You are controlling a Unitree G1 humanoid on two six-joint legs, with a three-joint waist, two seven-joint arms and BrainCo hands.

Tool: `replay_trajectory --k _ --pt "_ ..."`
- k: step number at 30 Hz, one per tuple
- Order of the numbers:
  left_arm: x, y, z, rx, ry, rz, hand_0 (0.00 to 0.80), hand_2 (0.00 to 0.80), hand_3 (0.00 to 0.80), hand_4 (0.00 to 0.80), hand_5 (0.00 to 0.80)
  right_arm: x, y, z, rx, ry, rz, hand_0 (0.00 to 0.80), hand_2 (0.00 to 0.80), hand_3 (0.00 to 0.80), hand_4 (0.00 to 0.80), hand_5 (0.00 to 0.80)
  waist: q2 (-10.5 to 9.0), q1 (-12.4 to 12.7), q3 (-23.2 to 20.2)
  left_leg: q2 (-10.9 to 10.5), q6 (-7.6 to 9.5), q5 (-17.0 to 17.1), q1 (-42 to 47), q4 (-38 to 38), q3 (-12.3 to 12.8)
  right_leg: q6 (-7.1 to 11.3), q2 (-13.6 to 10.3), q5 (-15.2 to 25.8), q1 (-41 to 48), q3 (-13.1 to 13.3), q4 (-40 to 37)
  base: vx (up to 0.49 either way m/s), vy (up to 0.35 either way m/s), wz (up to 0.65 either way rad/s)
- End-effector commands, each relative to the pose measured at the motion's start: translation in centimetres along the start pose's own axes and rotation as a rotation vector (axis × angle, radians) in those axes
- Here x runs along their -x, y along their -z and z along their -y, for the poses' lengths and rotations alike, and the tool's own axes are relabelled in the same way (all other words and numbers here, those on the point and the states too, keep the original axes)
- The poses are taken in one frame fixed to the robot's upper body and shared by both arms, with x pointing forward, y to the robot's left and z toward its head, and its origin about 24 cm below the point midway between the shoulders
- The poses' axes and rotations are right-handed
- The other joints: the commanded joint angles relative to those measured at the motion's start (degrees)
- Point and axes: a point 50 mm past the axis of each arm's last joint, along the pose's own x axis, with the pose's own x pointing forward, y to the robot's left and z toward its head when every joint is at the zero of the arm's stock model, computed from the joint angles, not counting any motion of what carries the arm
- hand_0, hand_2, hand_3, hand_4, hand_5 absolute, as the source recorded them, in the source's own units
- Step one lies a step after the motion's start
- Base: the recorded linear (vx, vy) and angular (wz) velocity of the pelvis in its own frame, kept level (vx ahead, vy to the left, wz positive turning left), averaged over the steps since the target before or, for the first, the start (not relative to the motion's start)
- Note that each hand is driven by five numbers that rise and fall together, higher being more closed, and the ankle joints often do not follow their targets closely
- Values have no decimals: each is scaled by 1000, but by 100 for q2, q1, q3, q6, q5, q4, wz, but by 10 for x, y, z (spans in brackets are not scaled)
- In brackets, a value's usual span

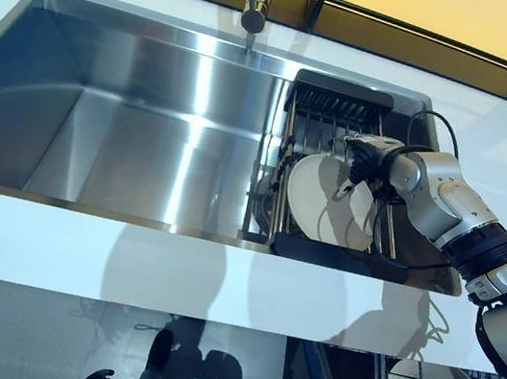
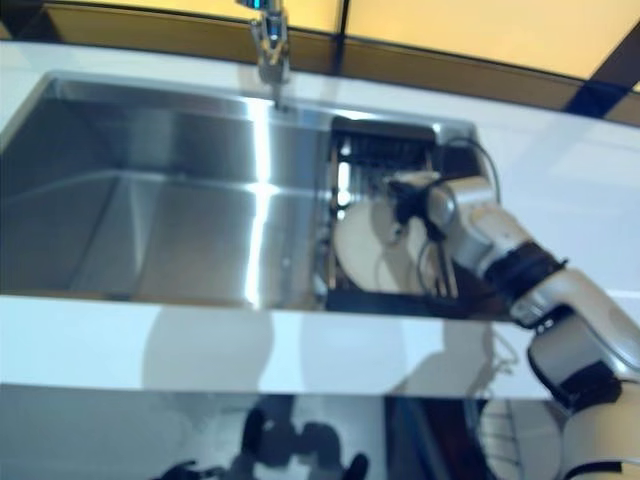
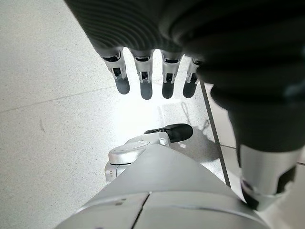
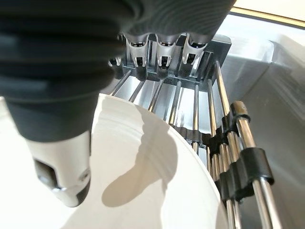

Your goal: Take plates into dishwasher

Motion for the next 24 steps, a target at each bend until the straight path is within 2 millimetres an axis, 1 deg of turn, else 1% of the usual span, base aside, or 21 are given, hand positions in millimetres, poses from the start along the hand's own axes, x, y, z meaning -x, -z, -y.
replay_trajectory --k 1,7,13,18,24 --pt "-1 -1 9 -60 28 -21 0 0 0 0 0 10 2 45 65 123 -48 0 0 0 0 0 -51 141 36 -94 69 -260 136 -43 256 211 -151 312 -389 81 252 0 0 0" --pt "-2 -3 10 -54 37 -10 0 0 0 0 0 10 3 47 54 127 -52 0 0 0 0 0 -12 150 113 -106 75 -254 103 -43 243 207 -166 304 -438 89 290 0 0 0" --pt "-2 -6 12 -50 38 1 0 0 0 0 0 8 0 43 58 110 -45 0 0 0 0 0 8 176 202 -115 77 -238 53 -43 233 206 -180 314 -497 74 307 0 0 0" --pt "-2 -7 14 -35 42 20 0 0 0 0 0 6 -2 42 51 105 -36 0 0 0 0 0 67 230 321 -137 77 -219 -37 -43 198 206 -196 328 -563 49 300 -3 5 1" --pt "-1 -14 16 -15 38 61 0 0 0 0 0 4 -3 44 56 94 -49 0 0 0 0 0 133 295 455 -178 72 -176 -158 -43 164 207 -227 355 -657 9 302 -1 17 1"
